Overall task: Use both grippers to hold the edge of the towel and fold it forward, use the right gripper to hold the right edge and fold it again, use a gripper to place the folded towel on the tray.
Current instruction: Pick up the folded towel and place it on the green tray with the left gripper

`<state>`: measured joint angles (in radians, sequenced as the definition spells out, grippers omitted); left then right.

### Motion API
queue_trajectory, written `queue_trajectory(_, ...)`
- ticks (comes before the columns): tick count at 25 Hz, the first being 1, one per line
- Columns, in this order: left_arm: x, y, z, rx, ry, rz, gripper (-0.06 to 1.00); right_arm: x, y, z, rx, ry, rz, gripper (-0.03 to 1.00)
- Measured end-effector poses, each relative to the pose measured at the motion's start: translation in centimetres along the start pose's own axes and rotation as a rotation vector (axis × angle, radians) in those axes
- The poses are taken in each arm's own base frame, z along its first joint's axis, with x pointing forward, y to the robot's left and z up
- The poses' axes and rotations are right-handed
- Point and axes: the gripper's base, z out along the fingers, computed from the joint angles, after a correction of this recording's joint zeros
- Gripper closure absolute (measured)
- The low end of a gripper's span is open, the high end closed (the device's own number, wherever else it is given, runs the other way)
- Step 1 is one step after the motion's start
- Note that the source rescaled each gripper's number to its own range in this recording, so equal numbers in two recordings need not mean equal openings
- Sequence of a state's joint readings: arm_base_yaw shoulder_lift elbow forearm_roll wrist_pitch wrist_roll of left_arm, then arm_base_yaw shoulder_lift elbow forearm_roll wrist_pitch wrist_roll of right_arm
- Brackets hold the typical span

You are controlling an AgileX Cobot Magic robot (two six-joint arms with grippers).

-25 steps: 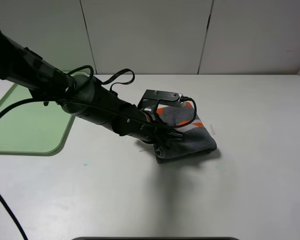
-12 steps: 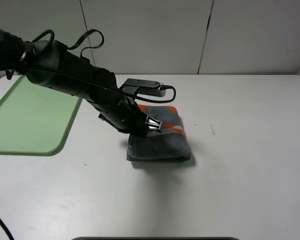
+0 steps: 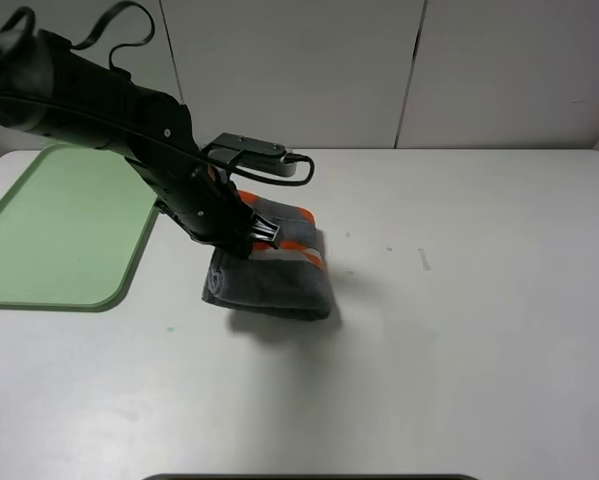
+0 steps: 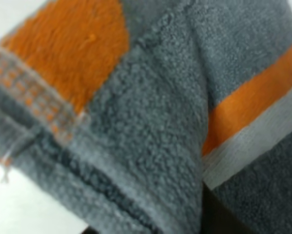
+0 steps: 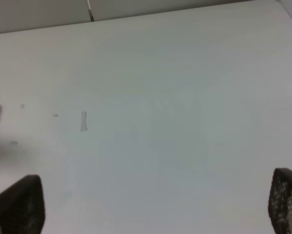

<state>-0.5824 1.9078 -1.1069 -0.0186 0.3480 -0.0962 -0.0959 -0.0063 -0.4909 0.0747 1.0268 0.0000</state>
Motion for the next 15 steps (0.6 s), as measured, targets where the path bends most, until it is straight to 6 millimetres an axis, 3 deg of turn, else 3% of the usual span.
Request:
queue_trajectory(7,-0.7,4.3,-2.5,-0.045,-0.028,-0.062,0.80,0.0,0.0,0.0,0.000,0.000,0.000,-0.03)
queue_trajectory(15,-0.1,9.4,-3.2,-0.100,0.004,-0.150,0.80,0.0,0.0,0.0,0.000,0.000,0.000,-0.03)
